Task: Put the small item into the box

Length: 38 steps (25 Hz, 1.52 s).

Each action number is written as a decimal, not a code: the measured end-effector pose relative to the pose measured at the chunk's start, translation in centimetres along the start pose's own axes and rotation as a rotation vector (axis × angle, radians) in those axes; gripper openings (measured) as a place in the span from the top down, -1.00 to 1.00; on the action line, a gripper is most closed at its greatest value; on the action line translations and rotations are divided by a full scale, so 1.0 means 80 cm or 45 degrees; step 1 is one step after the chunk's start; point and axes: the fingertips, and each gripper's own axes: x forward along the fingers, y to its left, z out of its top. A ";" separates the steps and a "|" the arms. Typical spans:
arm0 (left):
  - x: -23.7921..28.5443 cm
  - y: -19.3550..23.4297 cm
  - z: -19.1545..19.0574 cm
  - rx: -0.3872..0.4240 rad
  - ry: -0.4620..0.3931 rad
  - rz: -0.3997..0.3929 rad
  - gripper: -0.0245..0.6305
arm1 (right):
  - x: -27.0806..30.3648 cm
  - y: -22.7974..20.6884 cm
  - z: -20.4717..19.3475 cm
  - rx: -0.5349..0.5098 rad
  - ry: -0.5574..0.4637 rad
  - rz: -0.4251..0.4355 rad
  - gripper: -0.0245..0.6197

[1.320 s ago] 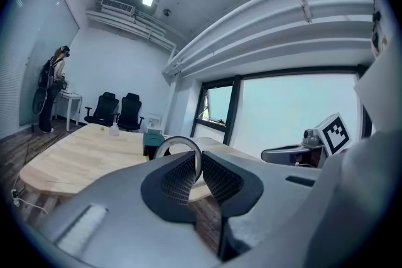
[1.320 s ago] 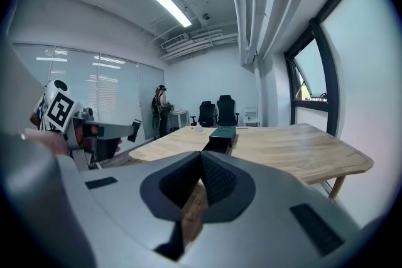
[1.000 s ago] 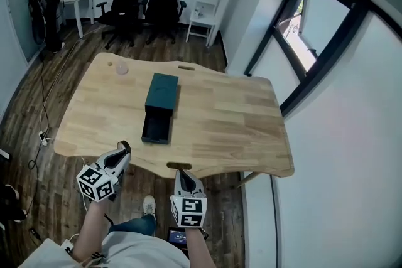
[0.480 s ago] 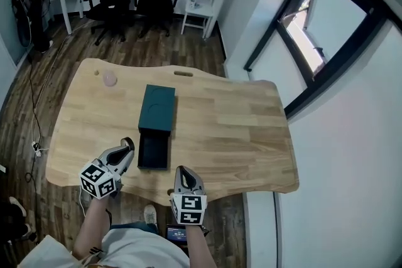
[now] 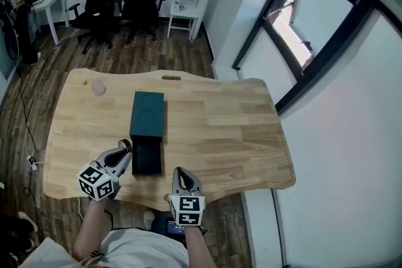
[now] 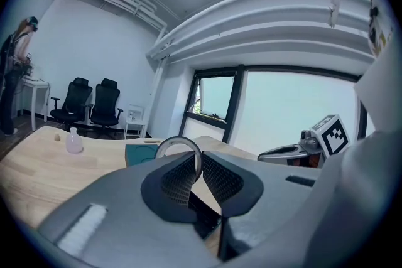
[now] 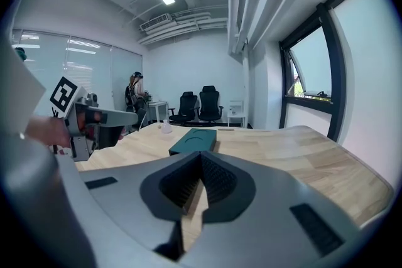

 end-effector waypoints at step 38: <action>0.087 0.042 -0.075 -0.040 0.273 -0.063 0.81 | 0.075 -0.051 -0.042 0.081 0.116 0.001 0.91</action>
